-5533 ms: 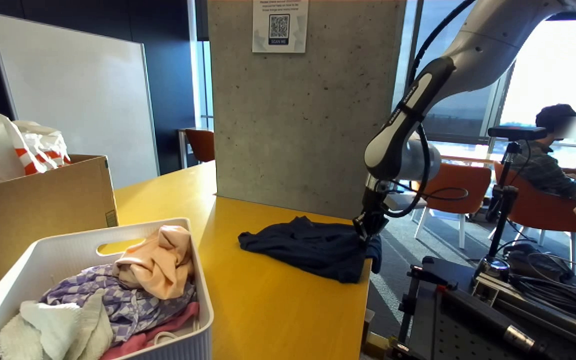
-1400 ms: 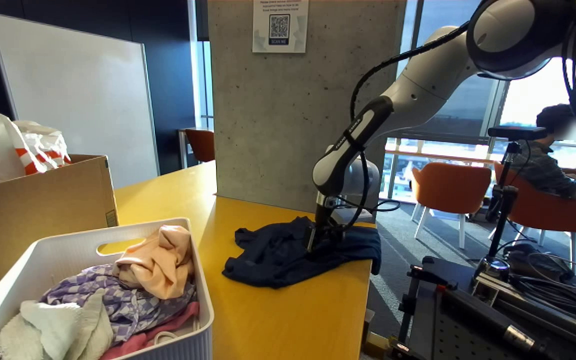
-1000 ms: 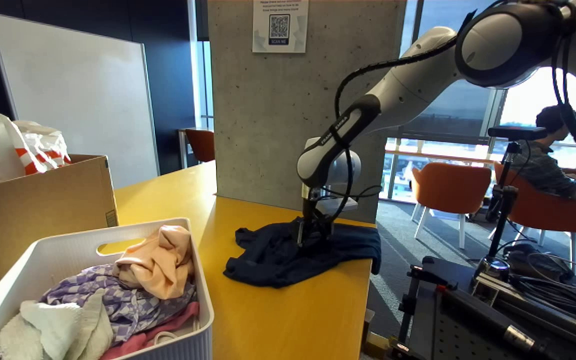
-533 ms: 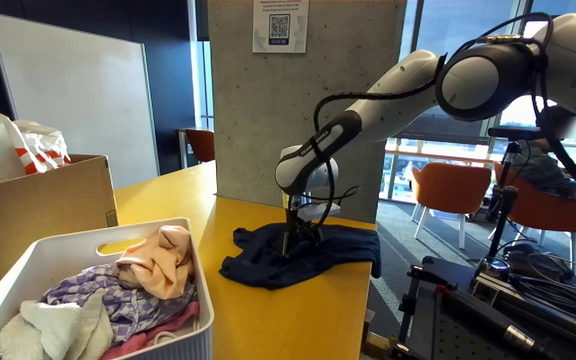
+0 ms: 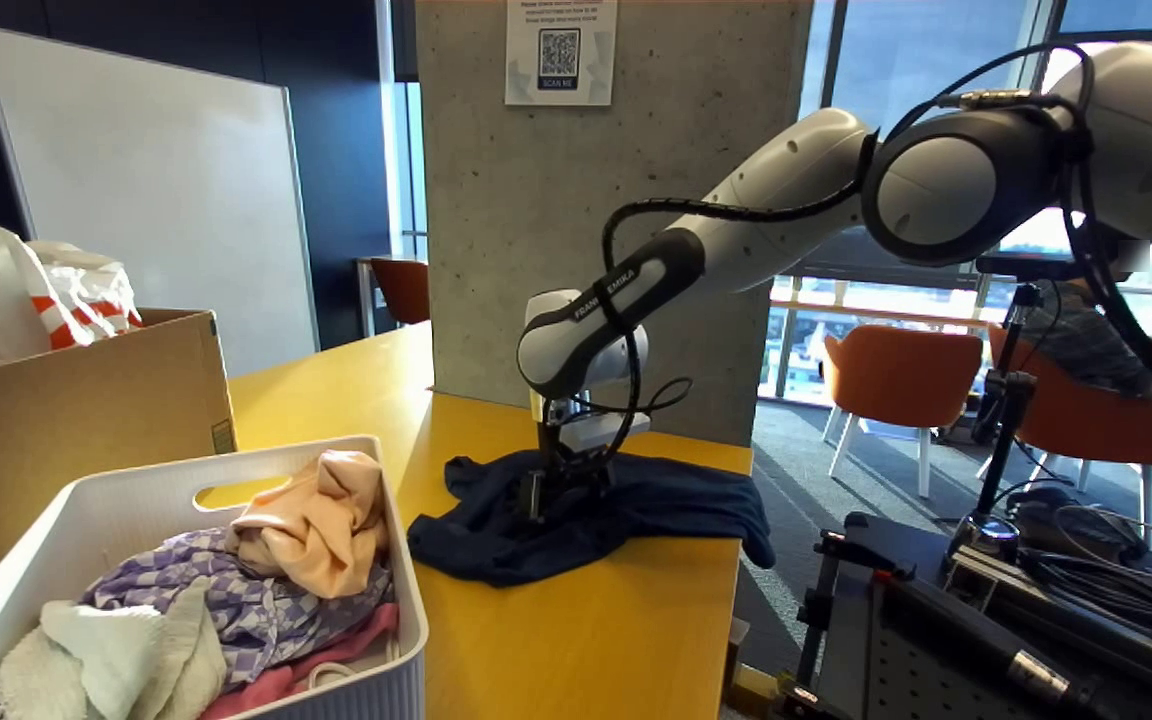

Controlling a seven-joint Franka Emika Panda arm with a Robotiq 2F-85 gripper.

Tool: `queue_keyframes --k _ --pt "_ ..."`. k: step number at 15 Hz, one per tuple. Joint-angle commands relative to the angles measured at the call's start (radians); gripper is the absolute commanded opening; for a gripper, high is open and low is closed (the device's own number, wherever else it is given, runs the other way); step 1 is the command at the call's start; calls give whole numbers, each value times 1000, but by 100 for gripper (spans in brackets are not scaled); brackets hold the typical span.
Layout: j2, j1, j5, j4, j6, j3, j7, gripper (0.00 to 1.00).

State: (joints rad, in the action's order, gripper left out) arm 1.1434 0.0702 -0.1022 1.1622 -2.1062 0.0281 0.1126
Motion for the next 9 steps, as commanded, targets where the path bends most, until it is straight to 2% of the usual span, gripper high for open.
queue_keyframes --k 1,9 --pt "88 -19 29 -157 51 31 53 100" --pt "232 2 37 -469 149 65 66 100"
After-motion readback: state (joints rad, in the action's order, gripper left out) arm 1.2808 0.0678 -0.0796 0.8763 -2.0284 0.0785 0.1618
